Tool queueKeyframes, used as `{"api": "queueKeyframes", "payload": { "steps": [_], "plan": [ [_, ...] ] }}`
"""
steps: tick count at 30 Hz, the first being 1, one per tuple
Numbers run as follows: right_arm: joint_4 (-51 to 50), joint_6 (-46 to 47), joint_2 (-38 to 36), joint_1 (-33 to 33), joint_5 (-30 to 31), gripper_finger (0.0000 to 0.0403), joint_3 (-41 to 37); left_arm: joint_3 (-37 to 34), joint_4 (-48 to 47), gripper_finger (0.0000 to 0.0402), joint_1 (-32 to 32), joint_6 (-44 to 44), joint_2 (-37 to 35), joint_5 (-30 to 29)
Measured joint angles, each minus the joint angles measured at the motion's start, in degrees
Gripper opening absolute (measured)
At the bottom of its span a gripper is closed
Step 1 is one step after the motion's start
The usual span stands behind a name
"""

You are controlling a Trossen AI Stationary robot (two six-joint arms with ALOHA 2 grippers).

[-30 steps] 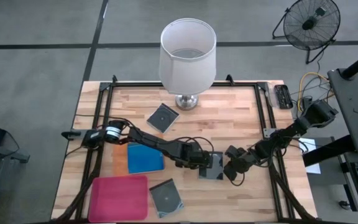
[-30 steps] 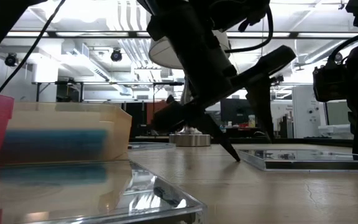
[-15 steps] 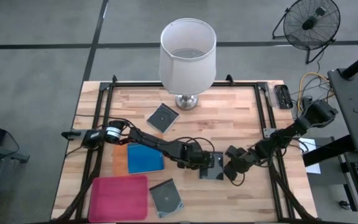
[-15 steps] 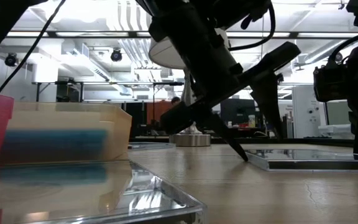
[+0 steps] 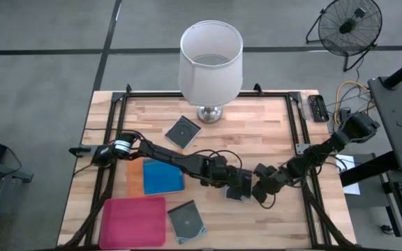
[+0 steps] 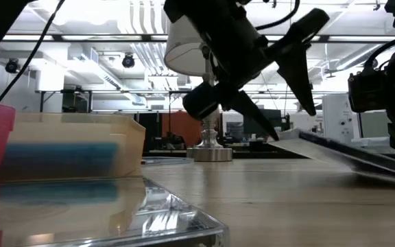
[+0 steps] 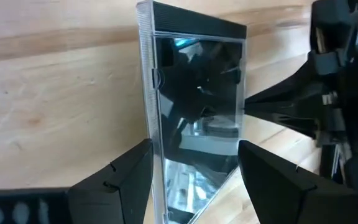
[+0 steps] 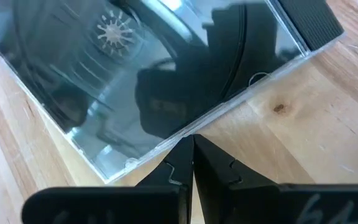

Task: Pick & place jewel cases by type
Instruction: Put the middle black cd case into the pink bin

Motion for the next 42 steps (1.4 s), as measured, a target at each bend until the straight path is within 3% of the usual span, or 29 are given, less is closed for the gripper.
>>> {"api": "queueKeyframes", "payload": {
  "steps": [28, 35, 42],
  "plan": [
    [0.8, 0.3, 0.0, 0.0, 0.7, 0.0008, -0.5, 1.5, 0.2, 0.0208, 0.0, -0.1, 0.1, -0.3],
    [3.5, 1.1, 0.0, -0.2, 1.2, 0.0008, -1.2, 2.4, 10.2, 0.0208, -0.1, -0.1, 0.2, 0.3],
    [5.0, 1.6, 0.1, -0.4, 1.5, 0.0008, -1.9, 1.6, 8.2, 0.0208, -0.1, 0.1, 0.2, 0.0]
  ]
}}
